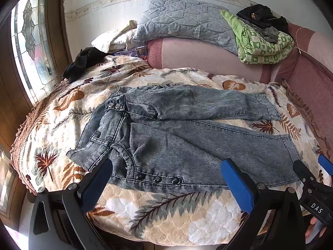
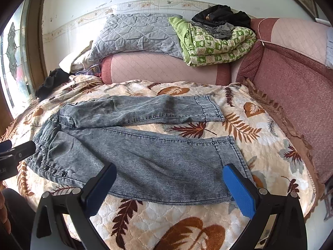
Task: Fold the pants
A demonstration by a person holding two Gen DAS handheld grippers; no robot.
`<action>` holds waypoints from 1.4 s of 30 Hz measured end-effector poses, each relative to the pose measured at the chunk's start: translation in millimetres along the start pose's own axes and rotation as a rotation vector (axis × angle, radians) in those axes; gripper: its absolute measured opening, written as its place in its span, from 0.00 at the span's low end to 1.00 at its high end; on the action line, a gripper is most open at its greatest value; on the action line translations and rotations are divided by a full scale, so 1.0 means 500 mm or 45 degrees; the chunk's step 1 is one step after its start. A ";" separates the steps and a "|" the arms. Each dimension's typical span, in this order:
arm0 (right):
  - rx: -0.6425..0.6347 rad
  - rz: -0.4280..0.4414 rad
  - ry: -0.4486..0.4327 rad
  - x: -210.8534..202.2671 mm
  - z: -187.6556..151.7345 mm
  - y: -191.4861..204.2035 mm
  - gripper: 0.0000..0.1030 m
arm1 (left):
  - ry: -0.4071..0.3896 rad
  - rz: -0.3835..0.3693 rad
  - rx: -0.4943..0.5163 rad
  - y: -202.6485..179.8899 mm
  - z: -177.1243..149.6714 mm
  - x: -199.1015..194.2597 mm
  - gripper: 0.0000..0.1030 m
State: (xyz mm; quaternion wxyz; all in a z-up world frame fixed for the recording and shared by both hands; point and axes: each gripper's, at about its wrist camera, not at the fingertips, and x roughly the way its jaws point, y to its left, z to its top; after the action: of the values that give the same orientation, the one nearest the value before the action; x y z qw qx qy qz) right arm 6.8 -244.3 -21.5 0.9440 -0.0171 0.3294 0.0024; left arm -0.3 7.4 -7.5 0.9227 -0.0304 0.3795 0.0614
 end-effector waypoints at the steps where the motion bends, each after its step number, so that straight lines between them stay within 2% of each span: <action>1: -0.004 -0.010 0.001 0.000 0.001 0.003 1.00 | 0.003 0.004 -0.004 0.003 0.000 0.002 1.00; 20: 0.004 -0.078 0.040 0.026 0.016 -0.008 1.00 | 0.043 0.033 -0.030 0.028 0.013 0.042 1.00; 23: 0.018 -0.048 0.055 0.036 0.020 -0.015 1.00 | 0.062 0.013 -0.018 0.035 0.021 0.056 1.00; 27: 0.108 0.075 0.099 0.058 0.040 -0.062 1.00 | 0.123 -0.099 -0.049 0.075 0.055 0.092 1.00; 29: 0.167 0.098 0.118 0.077 0.060 -0.097 1.00 | 0.124 -0.073 -0.068 0.102 0.080 0.110 1.00; 32: 0.168 0.038 0.113 0.105 0.094 -0.135 1.00 | 0.111 0.029 -0.051 0.132 0.120 0.135 1.00; 36: 0.184 0.032 0.143 0.156 0.133 -0.169 1.00 | 0.113 0.036 -0.118 0.182 0.163 0.166 1.00; 42: 0.126 0.048 0.150 0.206 0.180 -0.177 1.00 | 0.124 0.100 -0.095 0.201 0.198 0.215 1.00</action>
State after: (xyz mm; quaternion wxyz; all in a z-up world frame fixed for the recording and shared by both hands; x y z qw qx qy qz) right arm 144.8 -330.3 -12.8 0.9224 0.0358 0.3845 0.0027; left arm 130.5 127.0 -14.0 0.8983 -0.0528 0.4221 0.1100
